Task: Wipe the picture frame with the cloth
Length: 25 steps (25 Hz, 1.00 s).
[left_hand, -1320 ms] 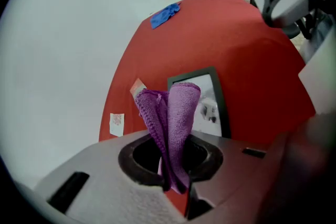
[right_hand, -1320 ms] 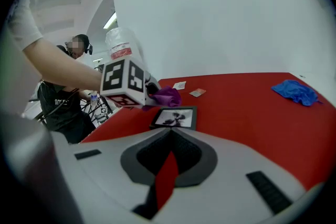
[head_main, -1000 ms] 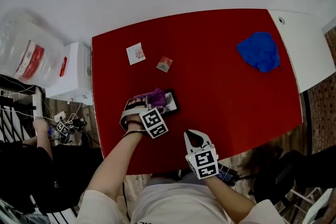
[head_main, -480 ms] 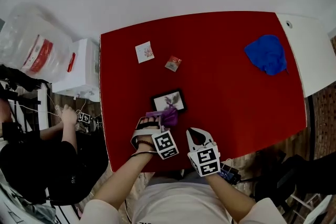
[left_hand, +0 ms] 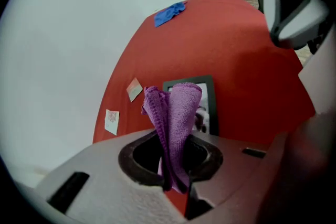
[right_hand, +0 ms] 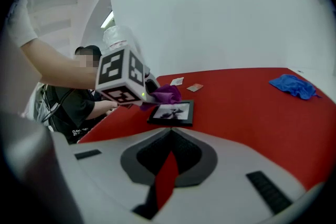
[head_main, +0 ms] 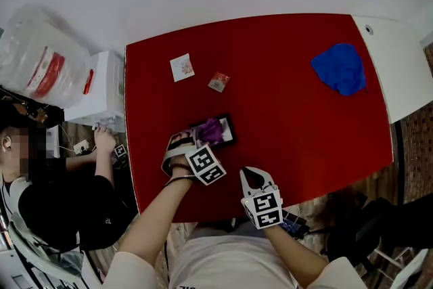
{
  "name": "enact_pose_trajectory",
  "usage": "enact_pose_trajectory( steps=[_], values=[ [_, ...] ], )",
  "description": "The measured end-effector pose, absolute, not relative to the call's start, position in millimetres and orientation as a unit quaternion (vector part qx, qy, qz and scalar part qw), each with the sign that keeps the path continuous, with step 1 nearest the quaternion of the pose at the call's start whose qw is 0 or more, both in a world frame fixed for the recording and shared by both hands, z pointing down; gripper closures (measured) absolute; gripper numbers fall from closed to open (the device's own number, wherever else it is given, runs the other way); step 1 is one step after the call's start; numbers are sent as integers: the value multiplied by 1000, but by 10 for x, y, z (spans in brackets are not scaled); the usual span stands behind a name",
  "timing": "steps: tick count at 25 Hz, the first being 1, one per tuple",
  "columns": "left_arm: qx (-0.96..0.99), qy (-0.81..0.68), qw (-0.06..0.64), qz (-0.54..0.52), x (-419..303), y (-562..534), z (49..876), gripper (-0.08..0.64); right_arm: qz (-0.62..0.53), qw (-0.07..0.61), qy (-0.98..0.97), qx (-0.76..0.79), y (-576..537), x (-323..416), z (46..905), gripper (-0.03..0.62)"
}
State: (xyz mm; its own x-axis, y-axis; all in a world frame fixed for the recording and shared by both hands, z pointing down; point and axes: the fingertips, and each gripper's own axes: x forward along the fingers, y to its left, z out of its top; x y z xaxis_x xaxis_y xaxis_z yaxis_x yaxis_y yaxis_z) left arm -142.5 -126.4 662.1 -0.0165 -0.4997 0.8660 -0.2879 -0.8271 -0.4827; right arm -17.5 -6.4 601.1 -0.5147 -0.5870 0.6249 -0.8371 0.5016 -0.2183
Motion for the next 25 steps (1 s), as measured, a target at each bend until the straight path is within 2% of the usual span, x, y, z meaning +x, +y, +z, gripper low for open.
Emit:
enact_pose_trajectory(
  steps=[10,25],
  values=[
    [-673,270,96,-682,-1354,-1557,6805,499,265,255,-820,438,-31,57,6139,589],
    [-696,209,106,-679,-984,-638,6816,499,257,257,-837,409,-75,-113,6163,588]
  ],
)
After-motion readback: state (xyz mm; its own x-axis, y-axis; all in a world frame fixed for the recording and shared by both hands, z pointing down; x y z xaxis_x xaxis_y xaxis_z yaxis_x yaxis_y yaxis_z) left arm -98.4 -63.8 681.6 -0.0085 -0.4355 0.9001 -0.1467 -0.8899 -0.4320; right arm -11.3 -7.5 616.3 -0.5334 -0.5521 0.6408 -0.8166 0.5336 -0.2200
